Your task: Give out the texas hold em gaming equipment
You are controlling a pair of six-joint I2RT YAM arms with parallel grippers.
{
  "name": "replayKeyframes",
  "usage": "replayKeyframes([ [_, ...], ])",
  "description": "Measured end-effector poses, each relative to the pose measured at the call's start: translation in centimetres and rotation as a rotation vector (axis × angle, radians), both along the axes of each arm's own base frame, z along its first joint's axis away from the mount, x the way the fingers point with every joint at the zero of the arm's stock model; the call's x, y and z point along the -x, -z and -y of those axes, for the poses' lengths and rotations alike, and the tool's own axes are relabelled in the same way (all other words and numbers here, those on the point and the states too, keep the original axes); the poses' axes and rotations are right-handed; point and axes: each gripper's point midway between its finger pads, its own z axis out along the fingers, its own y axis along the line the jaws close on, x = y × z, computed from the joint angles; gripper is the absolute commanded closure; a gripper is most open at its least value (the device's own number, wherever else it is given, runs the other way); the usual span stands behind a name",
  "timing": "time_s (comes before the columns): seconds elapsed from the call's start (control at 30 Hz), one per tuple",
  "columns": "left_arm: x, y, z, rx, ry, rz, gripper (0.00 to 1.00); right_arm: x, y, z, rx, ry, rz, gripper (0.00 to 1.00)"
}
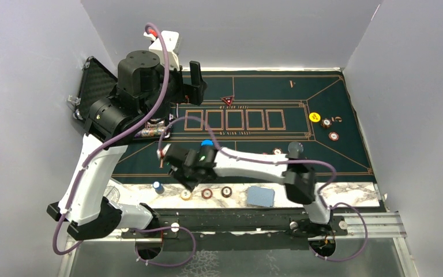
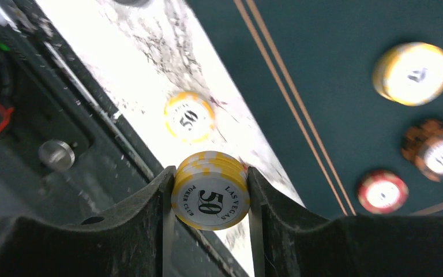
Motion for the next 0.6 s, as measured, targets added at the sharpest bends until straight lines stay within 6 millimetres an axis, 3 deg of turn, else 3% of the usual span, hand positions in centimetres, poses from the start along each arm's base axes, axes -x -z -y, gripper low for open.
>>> replayKeyframes([
  [0.13,-0.7,-0.1,-0.2,-0.005,-0.03,0.01,0.01,-3.3,-6.0,3.3,-0.118,0.111,-0.005,0.83],
  [0.23,-1.1,-0.1,-0.2,-0.006,-0.047,0.017,0.01,-8.5,-8.9,8.3,-0.171,0.268,0.012,0.83],
  [0.3,-1.5,0.0,-0.1,-0.007,-0.052,0.017,0.01,-13.0,-9.1,13.2,-0.169,0.414,0.024,0.83],
  [0.43,-2.9,1.1,0.3,-0.027,-0.064,-0.005,0.01,-20.6,-6.0,25.0,-0.097,0.73,0.004,0.83],
  [0.6,-5.3,3.7,0.6,-0.077,-0.079,-0.053,0.01,-25.9,-3.7,40.9,-0.032,1.117,-0.011,0.83],
])
